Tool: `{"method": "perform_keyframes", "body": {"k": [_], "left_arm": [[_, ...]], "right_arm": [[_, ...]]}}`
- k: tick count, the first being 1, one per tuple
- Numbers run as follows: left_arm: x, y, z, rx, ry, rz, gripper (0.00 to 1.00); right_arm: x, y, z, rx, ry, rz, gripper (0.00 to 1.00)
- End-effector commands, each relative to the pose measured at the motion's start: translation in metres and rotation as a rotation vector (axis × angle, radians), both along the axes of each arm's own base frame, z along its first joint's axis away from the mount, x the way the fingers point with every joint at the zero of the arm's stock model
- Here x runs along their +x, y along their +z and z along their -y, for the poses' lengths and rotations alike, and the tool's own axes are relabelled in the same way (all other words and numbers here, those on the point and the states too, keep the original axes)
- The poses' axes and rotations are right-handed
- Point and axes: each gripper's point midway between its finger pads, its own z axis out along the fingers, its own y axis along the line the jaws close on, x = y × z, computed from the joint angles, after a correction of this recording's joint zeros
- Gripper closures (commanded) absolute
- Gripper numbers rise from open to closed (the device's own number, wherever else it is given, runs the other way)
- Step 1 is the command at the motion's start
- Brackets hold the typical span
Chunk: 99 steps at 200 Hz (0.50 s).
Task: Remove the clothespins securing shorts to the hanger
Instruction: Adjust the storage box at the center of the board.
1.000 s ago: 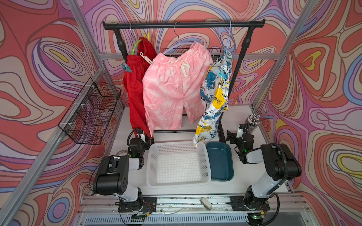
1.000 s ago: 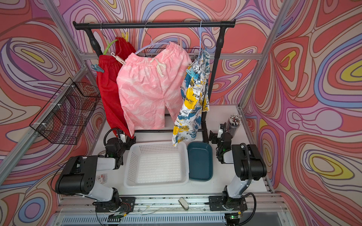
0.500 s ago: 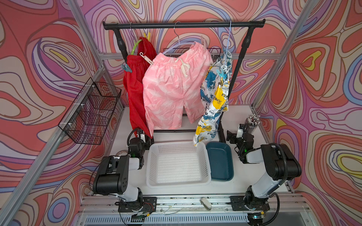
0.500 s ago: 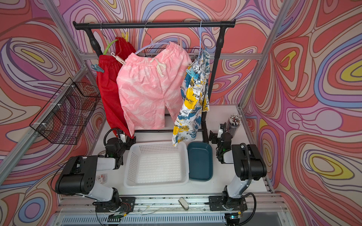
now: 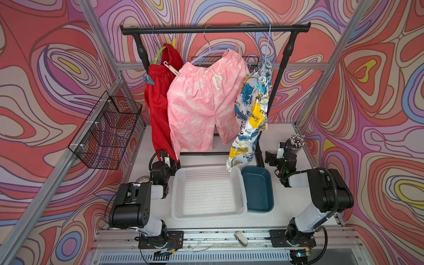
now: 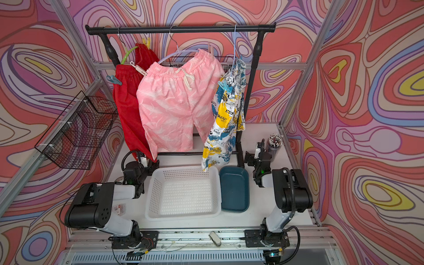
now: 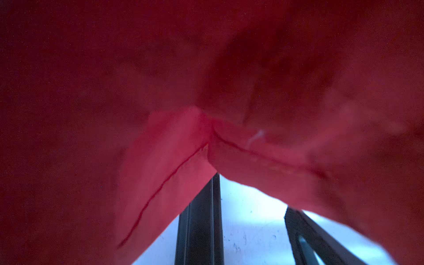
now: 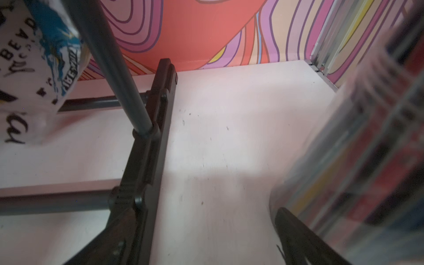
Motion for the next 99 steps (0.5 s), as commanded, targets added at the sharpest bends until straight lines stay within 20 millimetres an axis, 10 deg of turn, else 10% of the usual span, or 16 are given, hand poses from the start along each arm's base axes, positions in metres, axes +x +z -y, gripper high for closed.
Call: {"method": "perform_keyframes", "body": {"k": [1,99], "left_arm": [[0.005,0.017,-0.003,-0.004,0.020,0.047,0.00],[0.004,0.132,-0.018,-0.083,0.150,-0.018,0.00]], "right_arm": [[0.003,0.015,0.000,-0.012,0.008,-0.042,0.02],[0.017,0.087,-0.001,0.124,-0.045,-0.090,0.02]]}}
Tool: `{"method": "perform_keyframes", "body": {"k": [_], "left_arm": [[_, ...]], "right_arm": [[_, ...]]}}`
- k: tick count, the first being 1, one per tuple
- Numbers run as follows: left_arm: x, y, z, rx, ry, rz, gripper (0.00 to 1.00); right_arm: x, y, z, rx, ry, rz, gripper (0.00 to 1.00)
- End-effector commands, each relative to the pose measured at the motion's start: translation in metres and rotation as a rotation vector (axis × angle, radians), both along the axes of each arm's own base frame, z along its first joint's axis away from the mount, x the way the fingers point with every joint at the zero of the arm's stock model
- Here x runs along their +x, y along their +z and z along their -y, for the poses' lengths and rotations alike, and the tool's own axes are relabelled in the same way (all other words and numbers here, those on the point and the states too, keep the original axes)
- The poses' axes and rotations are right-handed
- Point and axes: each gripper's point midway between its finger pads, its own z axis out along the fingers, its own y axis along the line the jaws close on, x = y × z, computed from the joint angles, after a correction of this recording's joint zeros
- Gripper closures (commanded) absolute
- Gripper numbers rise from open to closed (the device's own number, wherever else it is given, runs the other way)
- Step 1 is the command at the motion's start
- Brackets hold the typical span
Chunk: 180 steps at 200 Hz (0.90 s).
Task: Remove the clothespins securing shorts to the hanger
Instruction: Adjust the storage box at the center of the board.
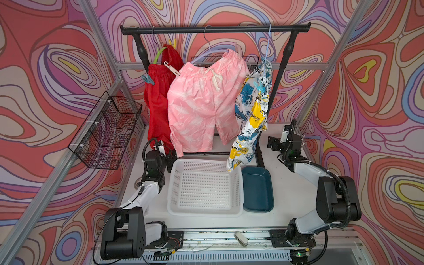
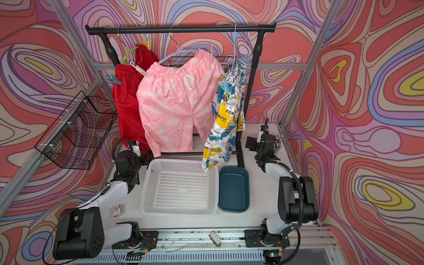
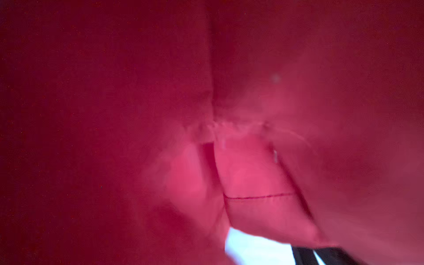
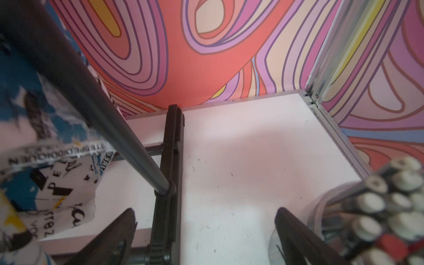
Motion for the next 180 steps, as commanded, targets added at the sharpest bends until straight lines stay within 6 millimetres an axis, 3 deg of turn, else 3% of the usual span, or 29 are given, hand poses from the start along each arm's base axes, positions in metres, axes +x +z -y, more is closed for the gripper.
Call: {"method": "perform_keyframes", "body": {"k": [1,34,99,132,180], "left_arm": [[-0.010,0.011,-0.003,-0.064,0.048,-0.108,0.00],[-0.016,0.027,0.008,-0.106,-0.003,-0.123,0.01],[-0.036,-0.006,0.012,-0.242,0.041,-0.238,0.06],[-0.083,-0.036,0.024,-0.361,0.100,-0.509,0.10],[-0.148,-0.049,0.043,-0.395,0.118,-0.694,0.13]], "right_arm": [[-0.013,0.003,-0.001,0.052,-0.013,-0.064,0.02],[-0.023,0.017,-0.001,0.064,-0.021,-0.043,0.02],[-0.046,0.022,-0.006,0.096,-0.030,-0.114,0.06],[-0.075,0.029,-0.012,0.154,-0.062,-0.159,0.07],[-0.110,0.025,-0.034,0.235,-0.047,-0.249,0.12]]}}
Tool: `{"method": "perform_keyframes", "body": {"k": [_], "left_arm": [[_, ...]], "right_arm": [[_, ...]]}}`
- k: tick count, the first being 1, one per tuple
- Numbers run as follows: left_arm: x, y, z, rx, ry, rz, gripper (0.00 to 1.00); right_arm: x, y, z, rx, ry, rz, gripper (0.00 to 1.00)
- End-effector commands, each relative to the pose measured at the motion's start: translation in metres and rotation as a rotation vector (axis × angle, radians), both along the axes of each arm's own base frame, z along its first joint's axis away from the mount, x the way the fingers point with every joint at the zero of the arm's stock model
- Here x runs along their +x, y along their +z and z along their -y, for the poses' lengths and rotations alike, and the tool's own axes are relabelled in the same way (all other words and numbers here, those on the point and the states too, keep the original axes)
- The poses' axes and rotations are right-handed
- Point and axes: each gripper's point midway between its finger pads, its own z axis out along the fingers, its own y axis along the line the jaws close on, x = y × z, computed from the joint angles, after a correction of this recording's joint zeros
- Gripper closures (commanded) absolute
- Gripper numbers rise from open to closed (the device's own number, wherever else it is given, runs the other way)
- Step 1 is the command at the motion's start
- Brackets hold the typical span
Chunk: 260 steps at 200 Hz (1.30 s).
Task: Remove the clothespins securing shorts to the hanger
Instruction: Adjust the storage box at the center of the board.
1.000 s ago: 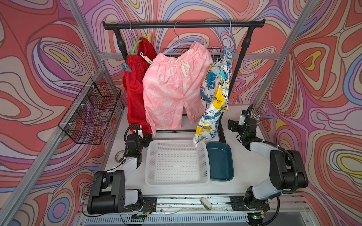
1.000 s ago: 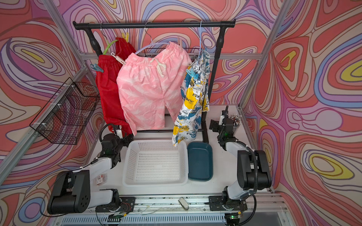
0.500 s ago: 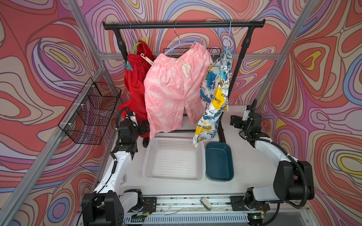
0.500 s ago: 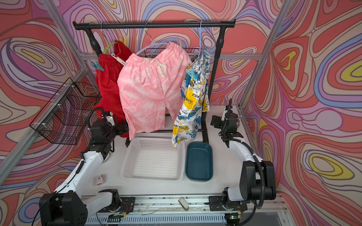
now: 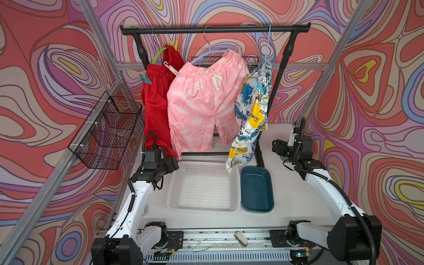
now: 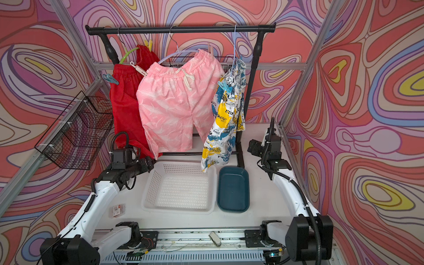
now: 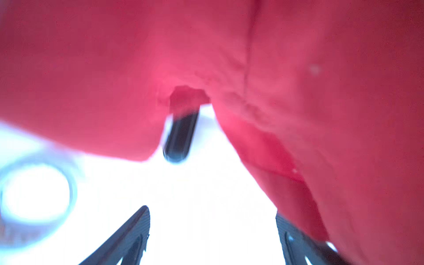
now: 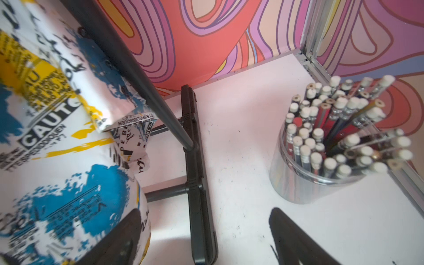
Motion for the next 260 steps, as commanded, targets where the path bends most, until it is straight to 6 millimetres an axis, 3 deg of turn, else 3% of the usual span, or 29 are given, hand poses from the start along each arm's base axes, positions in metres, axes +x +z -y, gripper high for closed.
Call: {"method": "perform_keyframes", "body": {"k": [1,54,118,145,165,210,235,260], "left_arm": [[-0.049,-0.014,0.005,-0.049,0.047,-0.178,0.13],[-0.083,-0.057,0.013,-0.114,0.116,-0.306,0.38],[-0.090,-0.078,0.033,-0.073,0.071,-0.379,0.60],[-0.093,-0.075,0.028,-0.057,0.108,-0.363,0.60],[-0.093,-0.067,0.024,-0.048,0.123,-0.336,0.51],[-0.080,-0.036,0.020,0.018,0.085,-0.288,0.42],[-0.075,-0.033,0.017,0.066,0.066,-0.305,0.41],[-0.072,-0.032,0.016,0.084,0.052,-0.307,0.41]], "right_arm": [[-0.024,-0.020,-0.014,0.061,0.000,-0.120,0.12],[-0.057,-0.025,-0.043,0.160,0.049,-0.166,0.16],[-0.083,-0.039,-0.043,0.209,0.020,-0.197,0.19],[-0.089,-0.046,-0.041,0.200,0.014,-0.223,0.20],[-0.095,-0.058,-0.042,0.199,0.018,-0.268,0.23],[-0.123,-0.102,-0.049,0.225,0.017,-0.442,0.38],[-0.141,-0.121,-0.052,0.216,0.007,-0.531,0.42],[-0.157,-0.138,-0.038,0.140,-0.054,-0.610,0.43]]}}
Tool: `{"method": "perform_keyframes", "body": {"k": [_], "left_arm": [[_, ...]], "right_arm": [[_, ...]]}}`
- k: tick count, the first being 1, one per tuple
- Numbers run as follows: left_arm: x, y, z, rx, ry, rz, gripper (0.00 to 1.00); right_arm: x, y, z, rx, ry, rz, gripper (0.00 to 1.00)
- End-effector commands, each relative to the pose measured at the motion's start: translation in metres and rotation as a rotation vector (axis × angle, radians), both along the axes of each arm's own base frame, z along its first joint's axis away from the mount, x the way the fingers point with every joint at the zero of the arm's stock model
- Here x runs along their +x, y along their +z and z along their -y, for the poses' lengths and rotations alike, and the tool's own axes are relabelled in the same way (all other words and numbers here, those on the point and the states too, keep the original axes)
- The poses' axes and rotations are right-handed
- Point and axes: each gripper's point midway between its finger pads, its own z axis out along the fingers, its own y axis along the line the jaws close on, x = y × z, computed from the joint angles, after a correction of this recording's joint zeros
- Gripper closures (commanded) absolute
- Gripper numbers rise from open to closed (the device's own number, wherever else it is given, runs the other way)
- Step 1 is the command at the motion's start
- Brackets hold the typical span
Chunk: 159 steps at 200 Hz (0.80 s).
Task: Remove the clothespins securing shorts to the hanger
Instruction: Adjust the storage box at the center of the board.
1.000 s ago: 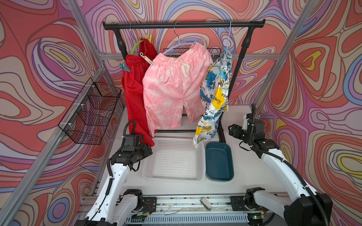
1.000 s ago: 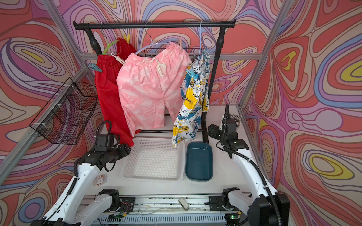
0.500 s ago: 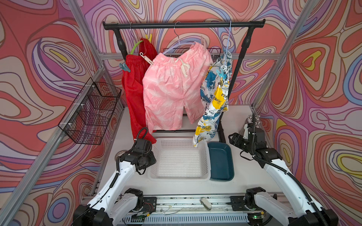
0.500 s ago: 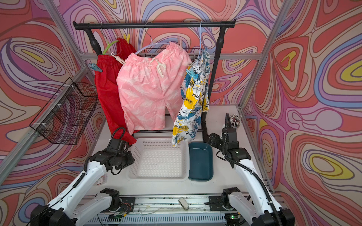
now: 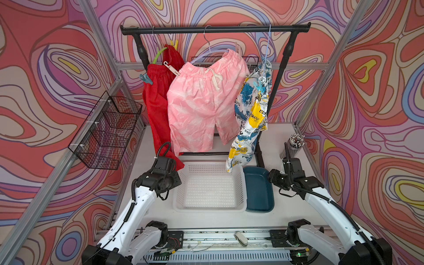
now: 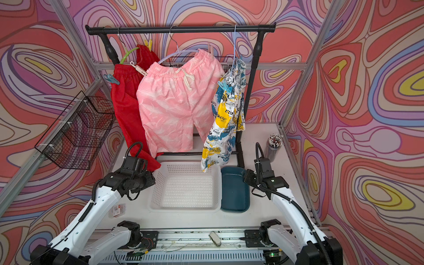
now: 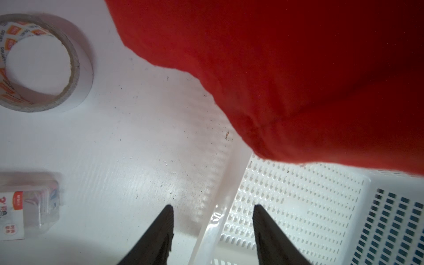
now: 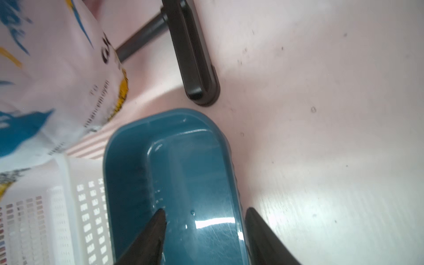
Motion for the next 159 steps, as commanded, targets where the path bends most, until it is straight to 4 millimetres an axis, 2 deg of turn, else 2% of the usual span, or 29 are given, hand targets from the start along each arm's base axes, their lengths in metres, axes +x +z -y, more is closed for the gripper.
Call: {"method": "perform_keyframes", "body": {"k": [1,30,57,71,104,121,159], "left_arm": [[-0.006,0.000,-0.007,0.061,-0.024,-0.040,0.41],[0.000,0.012,-0.001,0.032,-0.046,0.010,0.41],[0.005,0.026,0.002,0.024,-0.067,0.051,0.41],[0.008,0.035,0.003,0.024,-0.077,0.076,0.41],[0.014,0.055,0.003,0.039,-0.097,0.125,0.41],[0.017,0.062,0.004,0.043,-0.109,0.141,0.41],[0.027,0.070,0.009,0.030,-0.132,0.173,0.41]], "right_arm": [[-0.023,-0.021,0.015,-0.078,-0.053,-0.119,0.43],[-0.026,-0.033,0.015,-0.082,-0.073,-0.168,0.47],[-0.028,-0.057,0.018,-0.117,-0.084,-0.245,0.63],[-0.024,-0.061,0.019,-0.135,-0.082,-0.260,0.72],[-0.008,-0.052,0.031,-0.236,-0.093,-0.246,0.84],[0.000,-0.046,0.036,-0.289,-0.078,-0.236,0.86],[0.023,-0.045,0.032,-0.330,-0.003,-0.211,0.92]]}}
